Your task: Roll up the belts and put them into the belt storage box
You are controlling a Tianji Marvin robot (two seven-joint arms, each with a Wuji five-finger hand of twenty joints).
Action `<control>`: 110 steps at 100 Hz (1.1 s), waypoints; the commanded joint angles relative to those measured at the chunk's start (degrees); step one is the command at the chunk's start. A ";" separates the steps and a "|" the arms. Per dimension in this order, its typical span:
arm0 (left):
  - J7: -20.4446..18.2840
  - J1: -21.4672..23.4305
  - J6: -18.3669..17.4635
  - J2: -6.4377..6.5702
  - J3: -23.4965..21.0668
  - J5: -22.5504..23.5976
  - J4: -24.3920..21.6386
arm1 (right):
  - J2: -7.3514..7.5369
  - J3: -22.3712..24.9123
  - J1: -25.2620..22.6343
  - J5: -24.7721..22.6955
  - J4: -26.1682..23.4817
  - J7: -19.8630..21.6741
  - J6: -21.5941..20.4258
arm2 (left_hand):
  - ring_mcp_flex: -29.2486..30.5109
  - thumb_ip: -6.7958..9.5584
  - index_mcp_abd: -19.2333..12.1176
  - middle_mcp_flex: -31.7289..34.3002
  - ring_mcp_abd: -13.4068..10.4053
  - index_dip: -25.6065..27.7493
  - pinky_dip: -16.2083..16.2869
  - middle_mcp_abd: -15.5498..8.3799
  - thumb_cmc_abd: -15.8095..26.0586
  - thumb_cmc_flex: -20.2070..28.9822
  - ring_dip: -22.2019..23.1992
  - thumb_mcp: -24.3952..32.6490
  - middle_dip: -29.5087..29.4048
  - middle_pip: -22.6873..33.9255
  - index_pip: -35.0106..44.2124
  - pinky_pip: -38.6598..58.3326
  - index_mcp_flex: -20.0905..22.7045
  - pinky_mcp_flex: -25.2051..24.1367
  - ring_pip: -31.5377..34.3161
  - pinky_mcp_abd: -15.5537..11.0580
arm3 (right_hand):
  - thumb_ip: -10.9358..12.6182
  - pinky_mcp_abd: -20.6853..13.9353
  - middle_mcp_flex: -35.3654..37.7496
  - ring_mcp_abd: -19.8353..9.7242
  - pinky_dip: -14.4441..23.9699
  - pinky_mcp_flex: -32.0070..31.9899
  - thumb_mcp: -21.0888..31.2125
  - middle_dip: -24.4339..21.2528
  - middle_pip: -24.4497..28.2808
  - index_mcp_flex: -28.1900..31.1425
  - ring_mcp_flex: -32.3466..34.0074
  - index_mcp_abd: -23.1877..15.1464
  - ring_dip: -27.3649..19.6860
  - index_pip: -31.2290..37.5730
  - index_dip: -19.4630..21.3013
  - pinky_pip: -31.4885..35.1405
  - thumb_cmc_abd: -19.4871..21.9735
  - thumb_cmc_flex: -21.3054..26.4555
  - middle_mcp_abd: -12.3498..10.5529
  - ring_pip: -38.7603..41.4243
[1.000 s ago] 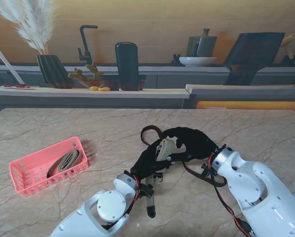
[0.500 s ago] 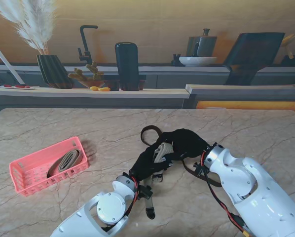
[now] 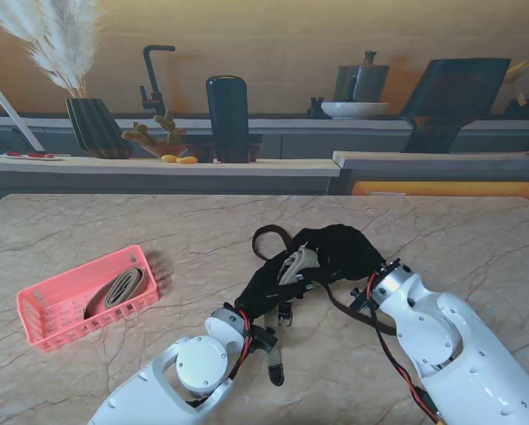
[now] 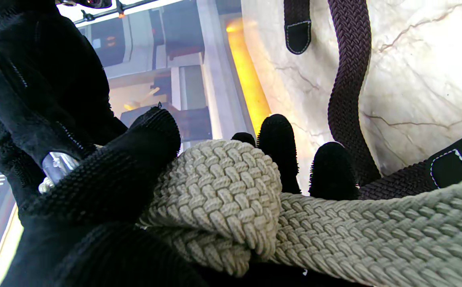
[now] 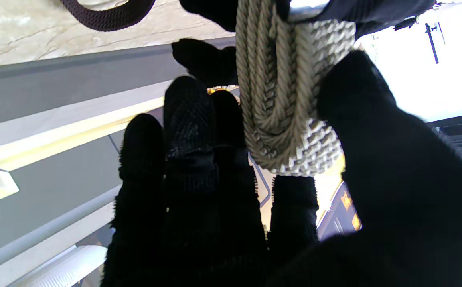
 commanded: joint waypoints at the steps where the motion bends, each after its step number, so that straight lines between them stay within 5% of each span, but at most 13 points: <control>1: -0.86 0.28 0.67 0.17 -0.04 -0.14 0.27 | -0.12 0.59 0.34 -0.25 -1.13 -0.64 -0.24 | -1.24 1.64 -0.88 -1.32 1.86 -1.17 1.61 -0.85 4.24 -0.63 -0.28 1.12 -2.11 1.63 -2.36 1.52 -0.68 -1.96 0.64 1.32 | 1.81 -1.13 2.38 -2.04 -0.15 0.07 8.53 1.06 2.32 6.74 1.17 -9.65 -0.08 18.93 3.22 1.68 4.69 4.67 -5.06 -0.48; 20: -2.98 0.03 1.51 0.78 -0.11 -0.27 0.19 | -0.17 0.91 1.01 -1.81 -0.94 -1.77 -0.34 | -1.32 1.59 -1.31 0.77 3.63 -1.81 1.99 -0.35 8.08 0.35 -1.36 -2.92 -2.90 1.15 -3.51 2.61 2.58 -3.04 1.01 1.88 | 1.84 -1.23 2.13 -2.32 -0.32 0.00 8.50 1.16 2.40 6.30 0.83 -9.81 0.01 18.99 3.55 1.55 5.13 4.64 -5.16 -0.52; 27: -3.62 -0.03 1.85 0.88 -0.13 -0.76 0.13 | -0.18 0.81 1.28 -1.90 -0.87 -1.83 -0.28 | 1.84 -0.35 -2.16 5.87 4.00 0.71 1.97 0.12 10.22 10.31 -2.13 -14.48 3.71 1.69 -1.26 6.32 5.83 -0.71 4.33 2.30 | 1.83 -1.33 1.69 -2.43 -0.43 -0.20 8.19 1.34 2.49 5.78 0.60 -9.80 0.09 18.97 3.83 1.41 5.63 4.68 -5.09 -0.51; 33: -4.76 -0.09 2.10 1.09 -0.16 -1.67 -0.10 | -0.25 0.26 1.55 -0.99 -0.68 -1.44 0.22 | 6.39 0.74 -3.02 10.24 3.67 1.43 2.38 -0.18 15.85 19.35 -1.98 -22.94 4.75 8.20 4.91 11.49 9.64 2.97 9.81 3.53 | 1.85 -1.25 1.09 -2.37 -0.57 -0.53 7.54 1.58 2.63 5.10 -0.03 -9.43 0.20 18.81 4.12 1.20 6.29 5.17 -4.96 -0.53; 38: -6.47 -0.26 1.96 1.52 -0.16 -2.20 -0.20 | -0.28 -0.29 1.75 0.01 -0.39 -1.03 0.63 | 7.97 1.06 -3.30 10.61 2.52 2.78 3.08 -0.64 18.72 21.34 -1.02 -25.84 4.95 12.20 6.88 14.59 9.55 4.32 13.37 3.57 | 1.96 -0.85 0.49 -2.19 -0.79 -1.24 6.82 1.53 2.51 4.30 -0.82 -8.55 0.10 18.25 3.94 0.72 6.78 5.45 -4.58 -0.93; 48: -6.99 -0.38 1.31 1.86 -0.03 -1.55 -0.28 | -0.13 -0.88 1.85 1.08 0.10 0.39 1.43 | 8.48 1.68 -3.82 9.61 0.97 5.03 4.41 -1.40 21.10 24.05 0.95 -29.78 8.42 15.21 8.44 17.69 8.08 5.01 17.51 3.42 | 2.27 0.11 -6.68 -1.80 -2.00 -3.82 5.20 0.02 1.28 -3.69 -4.97 -2.49 -2.10 11.62 3.37 -2.33 5.10 0.71 -2.63 -5.91; 54: -6.09 -0.26 0.89 1.74 0.02 -0.49 -0.33 | 0.20 -0.78 1.58 2.04 -0.11 2.78 2.35 | 8.33 1.94 -4.08 9.17 0.78 5.96 5.11 -1.47 21.88 24.94 1.78 -31.17 9.51 15.14 8.71 18.19 7.36 4.98 18.05 3.13 | 7.74 0.84 -13.05 -0.80 -2.04 -6.24 7.63 -1.82 -0.63 -8.88 -9.36 4.12 -3.70 -4.98 11.75 -4.68 5.81 -7.47 -0.85 -9.71; 65: -3.93 -0.07 0.15 1.43 0.09 1.34 -0.20 | 0.64 -0.60 1.10 4.39 -0.55 6.50 4.77 | 8.31 1.88 -4.24 8.95 0.61 6.70 5.35 -1.58 22.01 24.95 2.05 -31.12 9.91 15.21 9.20 18.32 7.01 4.98 18.18 3.15 | 8.07 1.77 -23.56 0.97 -1.65 -9.09 0.65 -2.72 -2.92 -18.17 -14.63 10.94 -5.53 -13.80 11.26 -6.89 7.42 -11.18 2.80 -12.88; 76: -2.36 -0.04 -0.30 1.09 0.17 2.37 0.07 | 0.71 -0.77 0.74 6.61 -0.64 8.30 8.12 | 8.02 1.75 -4.19 8.69 0.75 6.97 5.37 -1.59 22.07 24.95 2.13 -30.91 10.13 15.03 9.42 17.98 6.75 4.67 17.88 3.08 | 8.59 2.45 -28.80 1.96 -1.06 -10.10 -3.58 -3.13 -3.52 -21.50 -16.58 14.69 -5.97 -17.53 11.71 -7.44 8.71 -12.45 5.05 -13.13; 88: -1.12 0.13 -0.60 0.82 0.14 2.98 0.10 | 0.38 -1.62 0.73 10.66 0.20 9.01 11.30 | 8.08 1.58 -4.35 8.77 0.79 7.08 5.44 -1.77 22.10 24.95 2.20 -30.90 10.30 15.10 9.71 17.92 6.69 4.73 17.78 3.18 | 9.06 3.11 -27.87 2.66 -0.35 -11.22 -4.20 -2.95 -2.65 -17.86 -17.56 13.80 -5.82 -17.65 12.93 -7.42 8.64 -11.38 4.70 -12.39; 110: -0.66 0.49 -1.04 0.81 -0.04 3.11 -0.25 | 0.03 -3.78 1.73 20.86 2.71 12.22 12.83 | 7.83 1.53 -4.38 8.60 0.84 7.01 5.42 -1.73 22.03 24.95 2.21 -30.86 10.28 14.89 9.93 17.66 6.66 4.58 17.50 3.22 | 7.97 2.99 -19.05 1.35 1.46 -12.52 3.63 -2.63 -4.03 -8.04 -18.08 3.81 -6.12 -10.50 17.24 -8.00 7.44 -8.21 -0.69 -13.08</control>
